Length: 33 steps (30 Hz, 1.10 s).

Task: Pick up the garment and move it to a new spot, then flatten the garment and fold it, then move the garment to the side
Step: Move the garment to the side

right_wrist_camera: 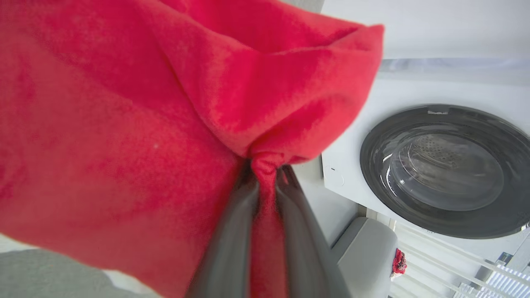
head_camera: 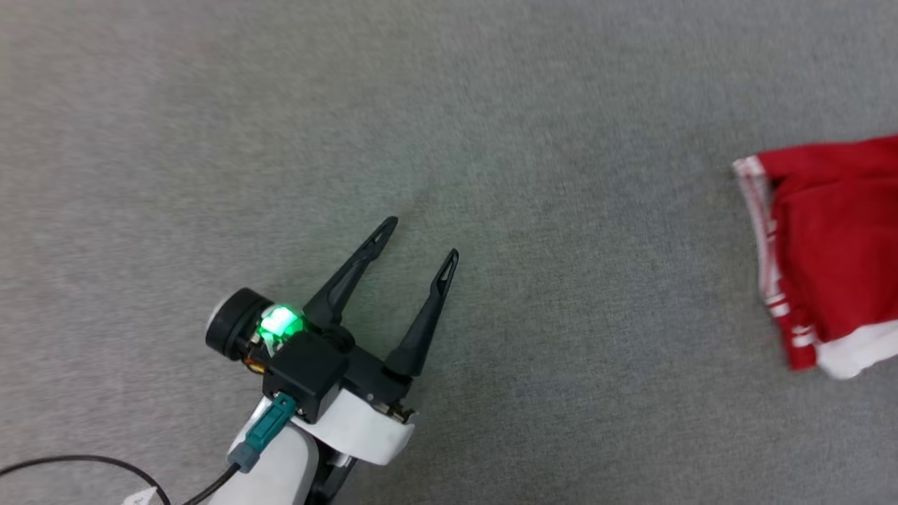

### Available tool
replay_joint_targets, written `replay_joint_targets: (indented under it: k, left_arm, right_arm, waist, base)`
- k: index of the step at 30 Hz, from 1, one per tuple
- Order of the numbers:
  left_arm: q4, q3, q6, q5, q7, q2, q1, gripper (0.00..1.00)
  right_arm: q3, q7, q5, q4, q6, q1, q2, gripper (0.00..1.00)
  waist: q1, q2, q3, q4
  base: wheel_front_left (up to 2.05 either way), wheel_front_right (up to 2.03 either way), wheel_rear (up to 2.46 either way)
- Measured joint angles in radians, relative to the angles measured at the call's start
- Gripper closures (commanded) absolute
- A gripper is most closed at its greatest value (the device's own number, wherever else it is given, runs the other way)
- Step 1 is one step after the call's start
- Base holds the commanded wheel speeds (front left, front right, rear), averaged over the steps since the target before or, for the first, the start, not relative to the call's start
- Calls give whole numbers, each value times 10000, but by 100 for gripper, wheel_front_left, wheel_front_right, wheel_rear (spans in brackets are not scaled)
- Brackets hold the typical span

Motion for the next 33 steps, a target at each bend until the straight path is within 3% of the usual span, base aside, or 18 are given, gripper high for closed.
replay_joint_targets:
  k: [11, 19, 20, 21, 26, 33]
  left_arm:
    - [-596, -196, -13, -6, -2, 803, -720, 0]
    - [-947, -295, -27, 94, -58, 920, -867, 0]
    - [-947, -301, -29, 94, -58, 913, -877, 0]
    - [-940, -307, -29, 96, -58, 901, -894, 0]
    - [-679, -282, -21, 61, -40, 757, -909, 0]
    - [-314, 174, -12, -286, -25, 69, -447, 0]
  right_arm:
    - [-2270, -1919, -771, 2936, 0, -235, 123, 100]
    - [-3473, -2715, -1384, 3898, 0, -273, 639, 100]
    - [-3672, -2765, -1524, 3956, 0, -315, 727, 62]
    - [-3843, -2826, -1630, 3994, 0, -377, 815, 0]
    - [-4174, -2984, -2013, 3860, 0, -402, 1035, 0]
    - [-4370, -3010, -1973, 2943, 0, -144, 1122, 0]
  waist:
    - [0, 0, 1888, -390]
    - [-1, 0, 2515, -241]
    - [-1, 0, 2524, -223]
    - [-1, 0, 2507, -209]
    - [-1, 0, 2110, -138]
    - [-1, 0, 818, 77]
  base:
    - [0, 0, 0]
    - [0, 0, 0]
    - [0, 0, 0]
    - [0, 0, 0]
    - [0, 0, 0]
    - [0, 0, 0]
